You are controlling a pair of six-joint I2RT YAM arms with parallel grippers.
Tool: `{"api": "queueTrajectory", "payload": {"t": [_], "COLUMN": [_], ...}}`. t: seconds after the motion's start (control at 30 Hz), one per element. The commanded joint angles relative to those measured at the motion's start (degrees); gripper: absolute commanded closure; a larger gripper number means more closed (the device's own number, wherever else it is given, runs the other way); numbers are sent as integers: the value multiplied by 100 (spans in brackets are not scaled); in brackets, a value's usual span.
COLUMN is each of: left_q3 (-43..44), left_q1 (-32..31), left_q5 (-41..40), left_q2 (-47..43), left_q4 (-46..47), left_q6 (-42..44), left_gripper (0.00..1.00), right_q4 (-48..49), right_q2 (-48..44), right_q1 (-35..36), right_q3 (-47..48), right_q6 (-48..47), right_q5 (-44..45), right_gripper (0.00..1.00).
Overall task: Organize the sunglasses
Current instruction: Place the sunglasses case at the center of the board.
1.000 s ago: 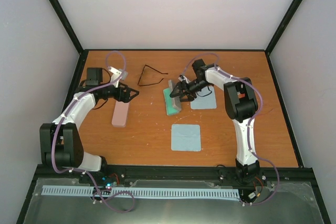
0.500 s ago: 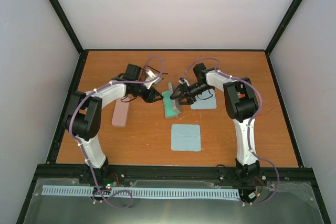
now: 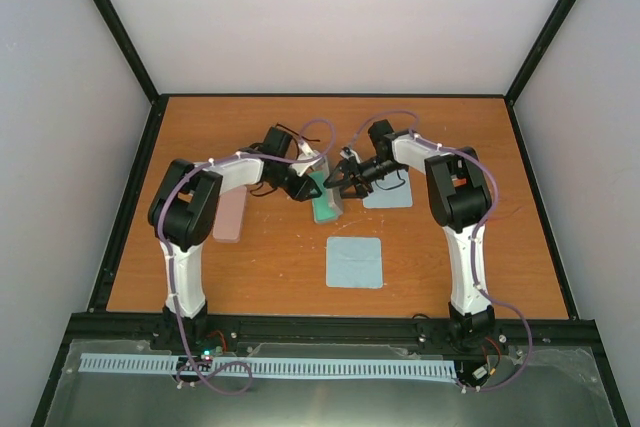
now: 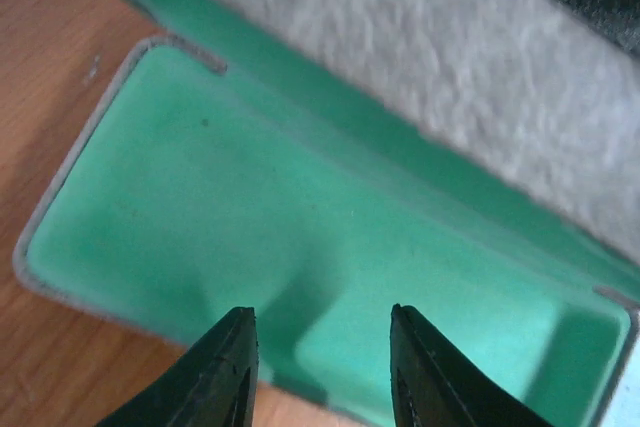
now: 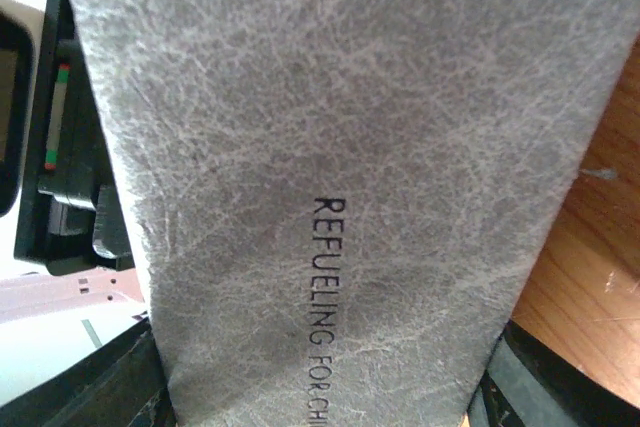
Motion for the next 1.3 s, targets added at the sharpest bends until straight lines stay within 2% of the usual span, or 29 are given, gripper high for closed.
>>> {"api": "queueTrajectory", "payload": {"t": [0.0, 0.33, 0.37, 0.47, 0.5, 0.53, 0.83, 0.93, 1.03, 1.17, 1.27], "left_q3": [326, 292, 286, 259, 257, 257, 392, 470, 556, 670, 804], "left_q1": [-47, -47, -47, -45, -47, -47, -46, -47, -47, -47, -47], "left_q5": [-769, -911, -908, -907, -901, -901, -858, -760, -583, -306, -254], "left_q2": [359, 542, 541, 523, 524, 517, 531, 489, 391, 203, -9], "left_q4": [-116, -159, -167, -173, -169, -161, -175, -154, -100, -96, -267], "left_q6": [-12, -9, -4, 30, 37, 49, -7, -107, -260, -364, -373], "left_gripper": [62, 63, 63, 63, 63, 63, 62, 55, 40, 31, 27], "right_q4": [53, -371, -397, -472, -496, -514, -747, -676, -613, -439, -161], "right_q2": [151, 253, 215, 65, 12, -41, -442, -867, -1445, -2270, -2897], "right_q1": [-66, -140, -164, -233, -252, -265, -274, -245, -148, 174, 588], "right_q3": [34, 248, 250, 256, 262, 268, 309, 117, -124, -528, -994], "right_q6": [18, -164, -159, -147, -139, -123, -82, -26, -72, -137, -159], "right_q5": [-179, 306, 398, 643, 719, 782, 1516, 2018, 2707, 4024, 5116], "right_gripper": [37, 33, 29, 26, 19, 18, 17, 17, 17, 18, 24]}}
